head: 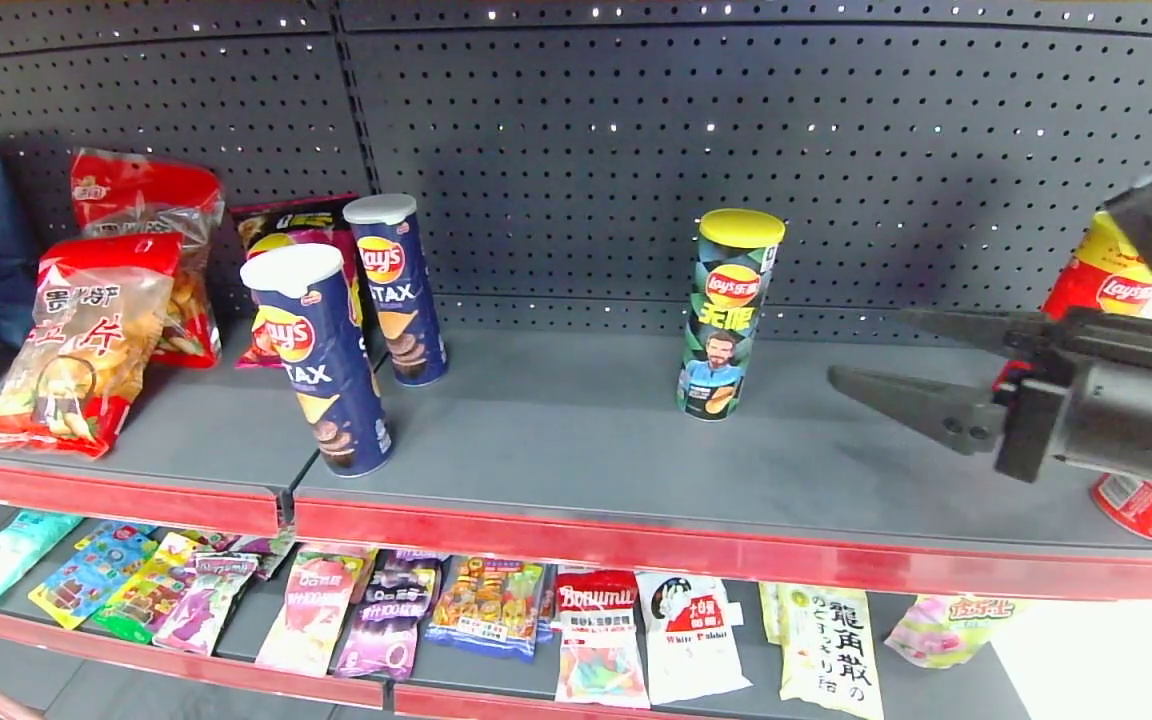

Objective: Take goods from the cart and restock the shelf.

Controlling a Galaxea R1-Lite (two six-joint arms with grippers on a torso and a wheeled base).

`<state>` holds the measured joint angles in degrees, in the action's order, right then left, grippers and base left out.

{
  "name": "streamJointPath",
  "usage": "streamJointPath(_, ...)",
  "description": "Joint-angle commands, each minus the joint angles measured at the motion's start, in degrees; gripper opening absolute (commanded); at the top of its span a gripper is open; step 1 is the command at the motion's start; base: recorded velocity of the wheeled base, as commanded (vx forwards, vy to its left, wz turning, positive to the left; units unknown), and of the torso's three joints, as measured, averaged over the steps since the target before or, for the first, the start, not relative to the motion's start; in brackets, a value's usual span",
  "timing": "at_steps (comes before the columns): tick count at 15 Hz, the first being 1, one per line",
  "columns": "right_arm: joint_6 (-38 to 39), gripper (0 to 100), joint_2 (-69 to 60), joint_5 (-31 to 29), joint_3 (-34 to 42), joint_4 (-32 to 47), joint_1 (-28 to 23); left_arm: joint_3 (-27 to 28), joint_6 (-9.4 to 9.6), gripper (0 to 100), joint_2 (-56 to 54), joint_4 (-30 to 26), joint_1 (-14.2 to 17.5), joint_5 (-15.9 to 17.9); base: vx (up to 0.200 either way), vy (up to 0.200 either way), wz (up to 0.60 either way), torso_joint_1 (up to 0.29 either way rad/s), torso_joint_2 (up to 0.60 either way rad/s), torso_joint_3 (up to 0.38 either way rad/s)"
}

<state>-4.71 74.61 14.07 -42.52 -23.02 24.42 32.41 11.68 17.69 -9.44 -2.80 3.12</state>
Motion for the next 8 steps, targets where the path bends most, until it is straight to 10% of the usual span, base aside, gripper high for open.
streamJointPath(1, 0.4, 100, 10.38, -0.27, -4.94, -0.54, 1.25, 0.02, 0.01, 0, -0.46, -0.06, -0.01, -0.75, 0.0, 0.0, 0.0, 0.0, 0.0, 0.0)
streamJointPath(8, 1.01, 100, 20.67, -4.05, -12.15, -0.54, 0.54, 0.02, 0.01, 0, -0.29, -0.23, -0.01, -2.59, 0.0, 0.0, 0.0, 0.0, 0.0, 0.0)
